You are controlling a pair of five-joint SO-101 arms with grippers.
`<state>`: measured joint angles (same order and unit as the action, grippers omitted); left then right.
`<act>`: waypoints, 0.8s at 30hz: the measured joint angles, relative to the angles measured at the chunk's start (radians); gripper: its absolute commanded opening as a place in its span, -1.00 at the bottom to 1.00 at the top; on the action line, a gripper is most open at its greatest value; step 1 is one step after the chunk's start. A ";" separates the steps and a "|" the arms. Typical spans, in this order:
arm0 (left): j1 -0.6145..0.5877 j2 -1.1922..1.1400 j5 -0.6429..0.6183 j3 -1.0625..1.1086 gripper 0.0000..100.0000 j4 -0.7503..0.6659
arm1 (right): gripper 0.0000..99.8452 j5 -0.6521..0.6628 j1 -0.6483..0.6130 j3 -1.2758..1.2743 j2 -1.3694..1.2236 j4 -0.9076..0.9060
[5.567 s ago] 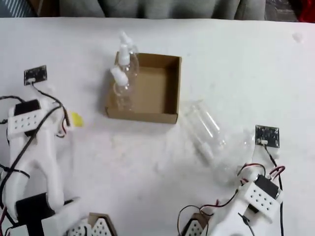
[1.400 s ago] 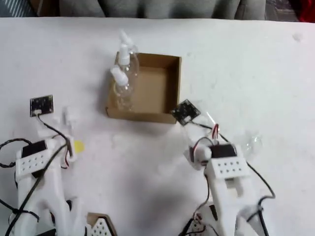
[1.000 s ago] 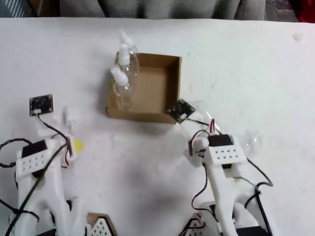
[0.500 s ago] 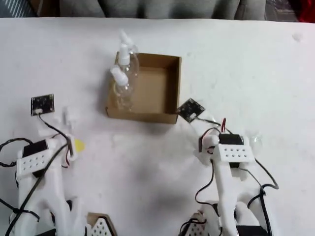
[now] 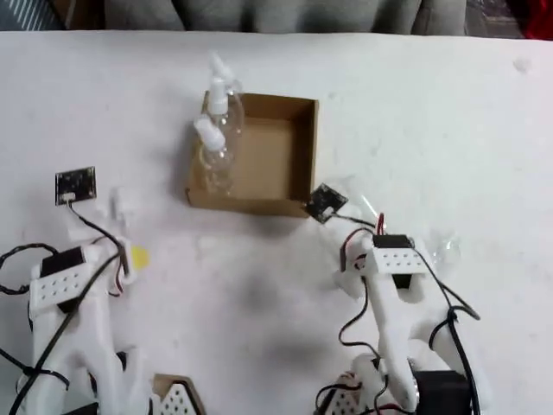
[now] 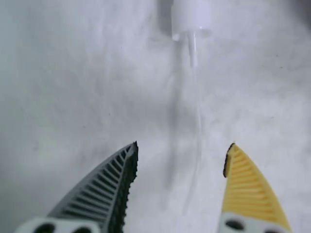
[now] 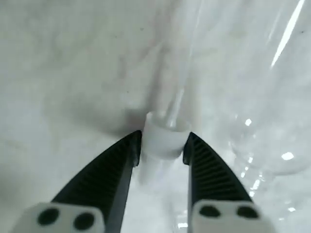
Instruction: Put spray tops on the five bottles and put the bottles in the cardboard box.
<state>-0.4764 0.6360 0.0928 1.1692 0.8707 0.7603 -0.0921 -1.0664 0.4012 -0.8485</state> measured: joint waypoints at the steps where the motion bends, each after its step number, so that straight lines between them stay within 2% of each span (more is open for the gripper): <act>1: 0.000 0.000 0.000 0.000 -0.48 0.000 | -0.96 0.000 0.002 0.000 0.000 0.000; 9: 0.000 0.000 0.000 0.000 -0.48 0.000 | -0.97 0.000 0.006 0.046 0.000 -0.043; 14: 0.000 0.000 0.000 0.000 -0.48 0.000 | -0.97 -0.006 0.003 0.219 0.000 -0.249; 20: 0.000 0.000 0.000 0.000 -0.48 -0.002 | -0.97 -0.140 0.006 0.482 0.000 -0.517; 24: 0.000 0.000 0.000 0.000 -0.48 -0.003 | -0.97 -0.181 -0.023 0.611 0.000 -0.658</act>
<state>-0.4764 0.6360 0.0928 1.1692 0.8677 0.5792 -0.1151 -0.4557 0.4012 -1.5067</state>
